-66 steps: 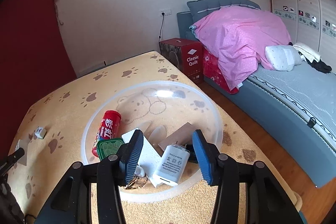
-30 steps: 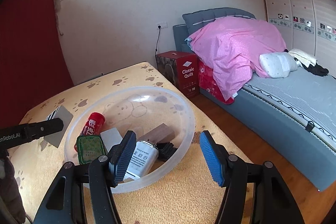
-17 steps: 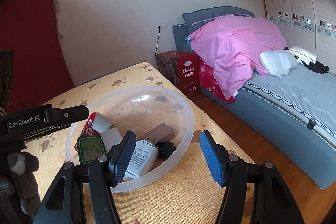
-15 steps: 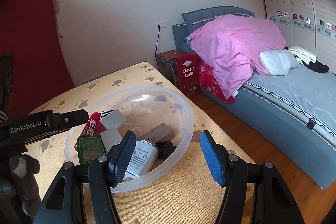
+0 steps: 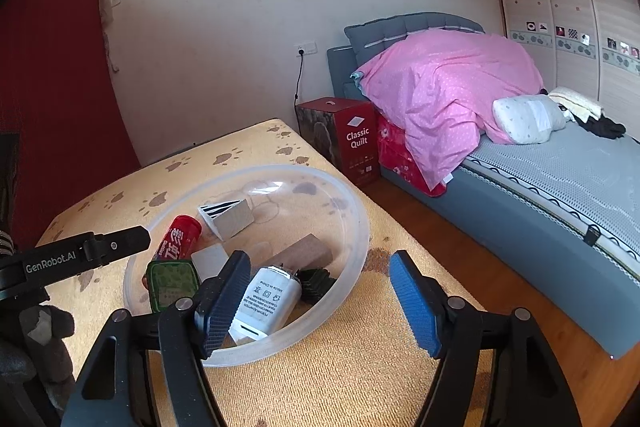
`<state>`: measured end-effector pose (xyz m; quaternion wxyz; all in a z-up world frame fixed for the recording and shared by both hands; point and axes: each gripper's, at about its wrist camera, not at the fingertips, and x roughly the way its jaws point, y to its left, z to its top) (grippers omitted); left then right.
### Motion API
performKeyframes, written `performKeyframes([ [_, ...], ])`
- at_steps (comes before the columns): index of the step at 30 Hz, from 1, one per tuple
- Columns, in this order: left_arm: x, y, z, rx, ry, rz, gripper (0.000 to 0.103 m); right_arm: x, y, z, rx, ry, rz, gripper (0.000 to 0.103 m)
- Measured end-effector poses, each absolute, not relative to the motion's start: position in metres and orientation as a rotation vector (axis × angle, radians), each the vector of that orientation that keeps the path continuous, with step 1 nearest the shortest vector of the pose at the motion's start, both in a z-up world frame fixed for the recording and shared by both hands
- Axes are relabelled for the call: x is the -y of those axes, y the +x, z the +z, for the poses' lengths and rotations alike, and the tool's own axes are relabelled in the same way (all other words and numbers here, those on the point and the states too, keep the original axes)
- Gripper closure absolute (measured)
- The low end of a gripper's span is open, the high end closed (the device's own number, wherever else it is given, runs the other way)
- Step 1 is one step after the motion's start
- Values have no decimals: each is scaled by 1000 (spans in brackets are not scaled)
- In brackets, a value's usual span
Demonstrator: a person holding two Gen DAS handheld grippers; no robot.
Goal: Organize rigid objects
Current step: 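Carry the zebra-striped block into the clear bowl and open the left gripper, then move the left gripper over the light wooden block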
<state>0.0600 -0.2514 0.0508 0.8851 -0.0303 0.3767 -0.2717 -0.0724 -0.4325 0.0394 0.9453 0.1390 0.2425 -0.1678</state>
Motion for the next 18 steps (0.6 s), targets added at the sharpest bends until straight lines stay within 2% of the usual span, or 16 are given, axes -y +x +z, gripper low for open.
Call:
performKeyframes([
  [6, 232, 65, 47, -799, -100, -521, 25, 432, -71, 39, -496, 275, -344, 22],
  [18, 171, 81, 42, -792, -151, -351, 24, 425, -70, 40, -498, 248, -343, 21],
])
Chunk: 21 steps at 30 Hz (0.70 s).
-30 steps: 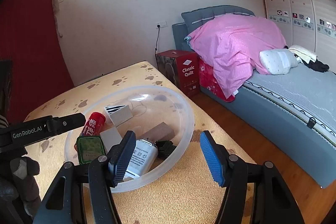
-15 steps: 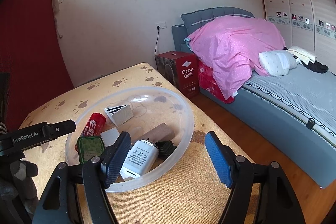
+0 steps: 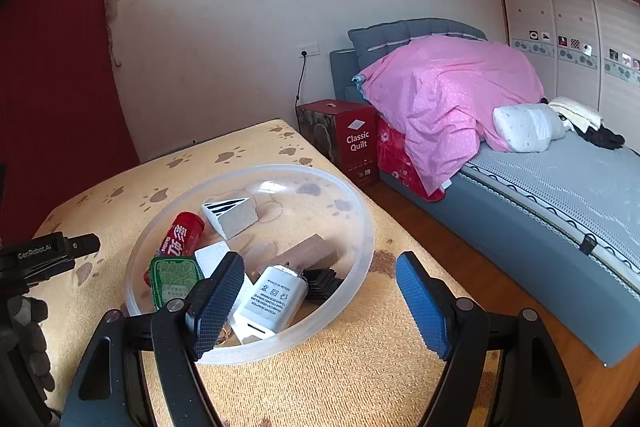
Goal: Organize rigid objects
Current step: 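Move the left gripper over the light wooden block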
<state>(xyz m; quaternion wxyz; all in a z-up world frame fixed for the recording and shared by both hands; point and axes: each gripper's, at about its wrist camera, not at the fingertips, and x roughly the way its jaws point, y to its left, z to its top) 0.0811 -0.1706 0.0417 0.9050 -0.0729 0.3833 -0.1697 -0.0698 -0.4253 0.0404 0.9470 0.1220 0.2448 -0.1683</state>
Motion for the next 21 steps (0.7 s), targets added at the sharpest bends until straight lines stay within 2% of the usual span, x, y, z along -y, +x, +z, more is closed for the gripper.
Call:
performKeyframes([
  [13, 80, 94, 32, -779, -251, -139, 24, 403, -72, 45, -506, 237, -282, 16],
  [16, 60, 96, 34, -767, -266, -99, 19, 397, -72, 46, -505, 232, -270, 16],
  [21, 25, 99, 35, -743, -324, -31, 19, 388, -73, 49, -500, 219, -252, 15],
])
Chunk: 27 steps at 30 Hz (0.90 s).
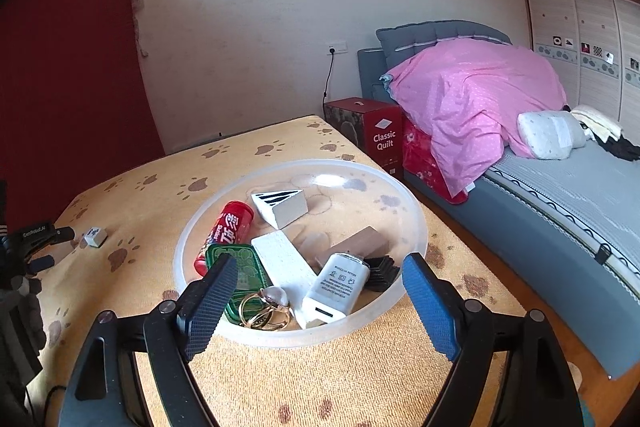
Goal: Organize rigid objects
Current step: 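Move the left gripper over the light wooden block, then close the left gripper around the light wooden block and lift it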
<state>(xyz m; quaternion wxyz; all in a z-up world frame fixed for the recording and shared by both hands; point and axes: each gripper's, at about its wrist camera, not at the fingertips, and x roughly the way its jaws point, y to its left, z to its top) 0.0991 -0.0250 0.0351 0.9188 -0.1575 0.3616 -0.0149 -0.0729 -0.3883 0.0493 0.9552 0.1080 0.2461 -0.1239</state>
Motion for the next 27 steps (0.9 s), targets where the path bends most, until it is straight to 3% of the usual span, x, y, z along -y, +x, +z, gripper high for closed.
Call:
performKeyframes([
  [17, -44, 129, 29, -732, -270, 227, 3, 362, -71, 52, -504, 190, -201, 15],
  [27, -45, 157, 15, -793, -262, 215, 2, 346, -64, 51, -529, 166, -179, 15],
])
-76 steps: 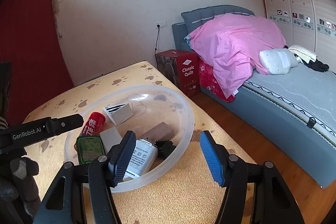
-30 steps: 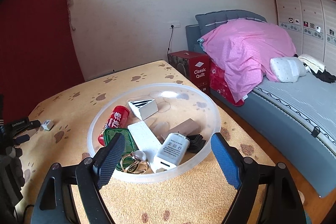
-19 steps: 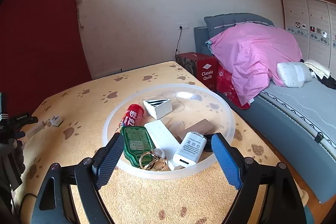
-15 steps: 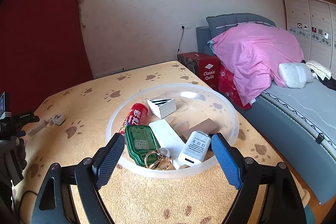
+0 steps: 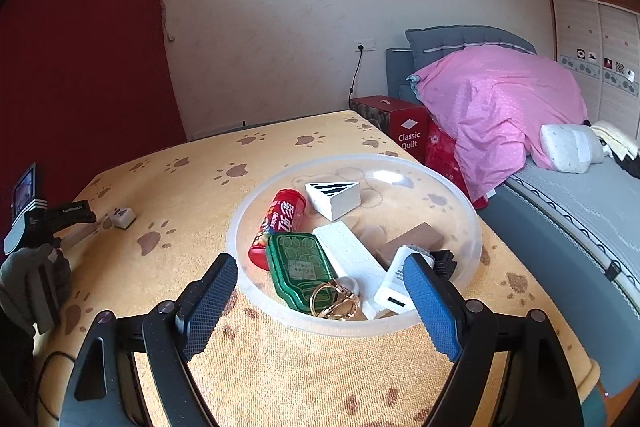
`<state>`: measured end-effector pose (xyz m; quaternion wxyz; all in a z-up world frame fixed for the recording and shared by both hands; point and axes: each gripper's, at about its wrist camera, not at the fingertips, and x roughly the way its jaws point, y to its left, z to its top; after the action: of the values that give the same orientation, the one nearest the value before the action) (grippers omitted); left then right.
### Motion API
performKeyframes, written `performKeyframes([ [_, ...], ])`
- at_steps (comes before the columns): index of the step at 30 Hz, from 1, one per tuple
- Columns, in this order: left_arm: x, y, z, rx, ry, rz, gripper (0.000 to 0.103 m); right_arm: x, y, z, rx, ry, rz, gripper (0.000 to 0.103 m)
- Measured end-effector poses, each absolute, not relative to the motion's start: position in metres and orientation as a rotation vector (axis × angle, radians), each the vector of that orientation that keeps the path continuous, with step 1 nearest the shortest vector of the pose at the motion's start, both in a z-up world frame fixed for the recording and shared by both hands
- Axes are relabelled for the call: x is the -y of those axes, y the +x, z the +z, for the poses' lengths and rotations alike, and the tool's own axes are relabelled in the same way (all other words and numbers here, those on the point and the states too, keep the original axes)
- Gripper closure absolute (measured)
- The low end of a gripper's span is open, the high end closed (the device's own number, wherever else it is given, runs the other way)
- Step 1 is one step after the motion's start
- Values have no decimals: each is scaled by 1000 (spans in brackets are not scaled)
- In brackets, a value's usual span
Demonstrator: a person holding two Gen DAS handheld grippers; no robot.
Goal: Organize rigid objects
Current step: 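Close the left gripper around the light wooden block and lift it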
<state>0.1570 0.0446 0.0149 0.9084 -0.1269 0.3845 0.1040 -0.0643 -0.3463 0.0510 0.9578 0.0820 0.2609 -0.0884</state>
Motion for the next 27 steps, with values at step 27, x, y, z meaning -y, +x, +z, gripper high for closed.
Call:
performKeyframes([
  [27, -67, 152, 12, -761, -382, 147, 22, 242, -17, 56, -616, 47, 37, 15],
])
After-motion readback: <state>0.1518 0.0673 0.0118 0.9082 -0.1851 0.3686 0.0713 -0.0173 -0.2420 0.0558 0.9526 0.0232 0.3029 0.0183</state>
